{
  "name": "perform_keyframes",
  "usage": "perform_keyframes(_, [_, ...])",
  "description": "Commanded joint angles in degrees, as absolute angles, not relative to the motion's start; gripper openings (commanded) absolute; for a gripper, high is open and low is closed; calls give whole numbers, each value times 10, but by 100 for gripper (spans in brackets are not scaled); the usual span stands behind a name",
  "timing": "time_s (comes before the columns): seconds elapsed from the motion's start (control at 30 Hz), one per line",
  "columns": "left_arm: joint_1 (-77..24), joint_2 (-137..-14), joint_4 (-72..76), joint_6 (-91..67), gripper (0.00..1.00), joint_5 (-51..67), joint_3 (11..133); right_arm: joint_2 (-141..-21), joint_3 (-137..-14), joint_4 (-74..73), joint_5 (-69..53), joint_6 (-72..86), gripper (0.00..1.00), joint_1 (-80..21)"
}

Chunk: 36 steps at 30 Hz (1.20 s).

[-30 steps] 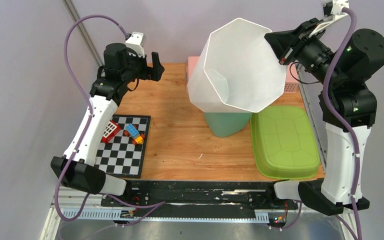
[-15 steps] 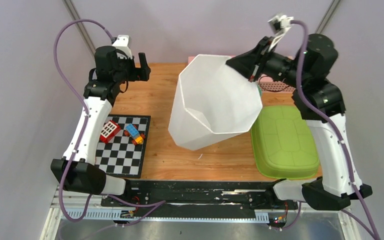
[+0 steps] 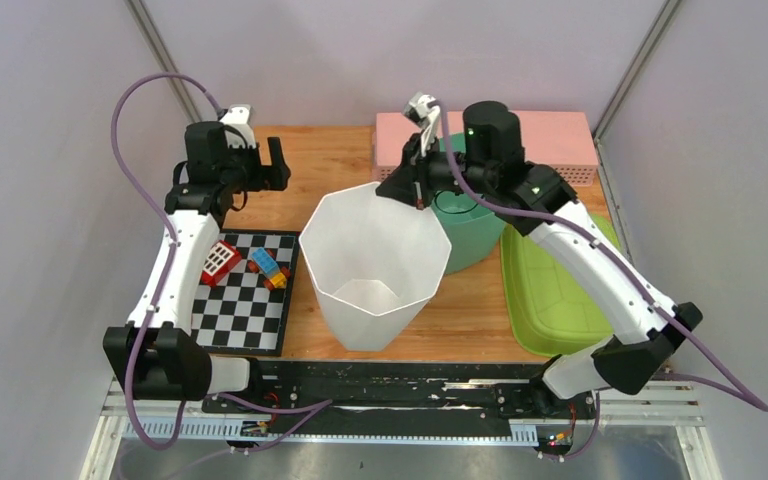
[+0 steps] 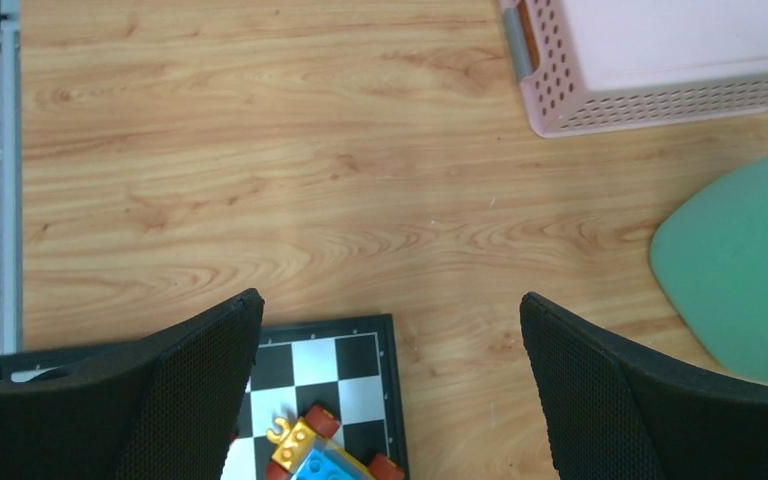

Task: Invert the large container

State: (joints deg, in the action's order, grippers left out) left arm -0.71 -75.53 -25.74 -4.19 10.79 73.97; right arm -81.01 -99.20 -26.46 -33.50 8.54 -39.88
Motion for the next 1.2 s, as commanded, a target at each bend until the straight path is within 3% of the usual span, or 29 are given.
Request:
perform_keyframes(0.0, [23,-736,-243,-32,100,142,717,-823,-949,-201,-324,53,2,-416])
perform_keyframes(0.67, [33,-716,-218,-31,100,171,663,-933,-956,-157,-265,52,4,-431])
perform_keyframes(0.97, [34,-713,-217,-29,100,184,665,-897,-954,-196,-249,-18,50,-431])
perform_keyframes(1.17, [35,-712,-215,-30,100,202,682,-831,-968,-260,-191,-95,66,-427])
